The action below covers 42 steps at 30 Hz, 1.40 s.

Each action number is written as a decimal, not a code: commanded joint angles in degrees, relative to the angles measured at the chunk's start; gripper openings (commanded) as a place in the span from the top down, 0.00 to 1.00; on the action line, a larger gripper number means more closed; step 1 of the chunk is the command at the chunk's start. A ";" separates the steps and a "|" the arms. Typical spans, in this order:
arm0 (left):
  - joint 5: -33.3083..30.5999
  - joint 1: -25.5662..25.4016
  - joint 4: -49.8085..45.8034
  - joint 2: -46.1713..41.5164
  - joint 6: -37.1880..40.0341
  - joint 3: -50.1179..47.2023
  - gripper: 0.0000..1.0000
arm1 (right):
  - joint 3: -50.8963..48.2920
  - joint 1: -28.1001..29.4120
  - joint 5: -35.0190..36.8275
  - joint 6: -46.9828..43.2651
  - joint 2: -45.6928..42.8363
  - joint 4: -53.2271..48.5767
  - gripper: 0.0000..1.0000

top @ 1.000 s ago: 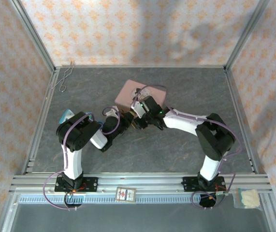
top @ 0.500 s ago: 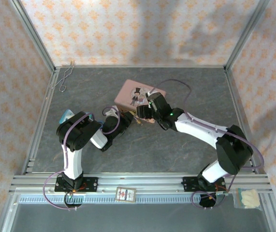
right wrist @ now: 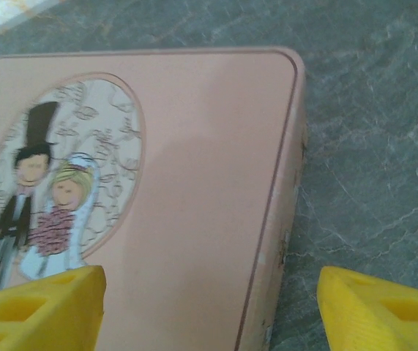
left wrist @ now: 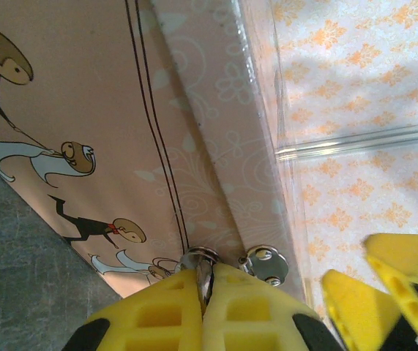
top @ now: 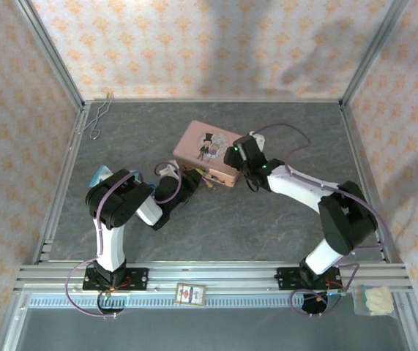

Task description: Unlock a padlock with a key

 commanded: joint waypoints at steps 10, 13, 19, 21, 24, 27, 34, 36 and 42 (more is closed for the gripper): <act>-3.70 -0.20 5.06 0.40 -2.54 -2.60 1.00 | -6.14 -3.98 -2.28 8.36 2.43 3.68 0.26; -4.89 -0.24 6.69 1.13 -4.01 -3.05 1.00 | -9.70 -5.69 -1.90 9.59 1.09 5.41 0.26; -9.38 -0.24 10.54 2.03 -6.15 -4.39 1.00 | -13.07 -6.71 -2.15 10.39 0.19 7.03 0.26; -10.36 -0.24 10.33 1.85 -6.34 -4.30 1.00 | -13.19 -6.79 -2.18 10.60 0.32 7.12 0.26; -12.21 -0.23 9.42 1.33 -6.73 -4.33 1.00 | -13.33 -6.97 -2.37 10.90 0.47 7.37 0.26; -13.58 -0.23 9.14 1.06 -7.17 -4.39 1.00 | -13.24 -7.05 -2.21 11.22 0.40 7.52 0.26; -14.29 0.37 5.01 -4.29 -3.89 -5.08 1.00 | -11.97 -7.84 -0.63 10.68 1.07 6.71 0.26; -14.60 0.65 0.75 -6.52 -3.05 -5.35 1.00 | -11.60 -8.61 -1.03 10.65 1.52 6.76 0.26; -17.37 0.46 -4.77 -8.46 -2.55 -5.03 1.00 | -11.94 -9.34 -3.14 11.93 1.53 8.50 0.28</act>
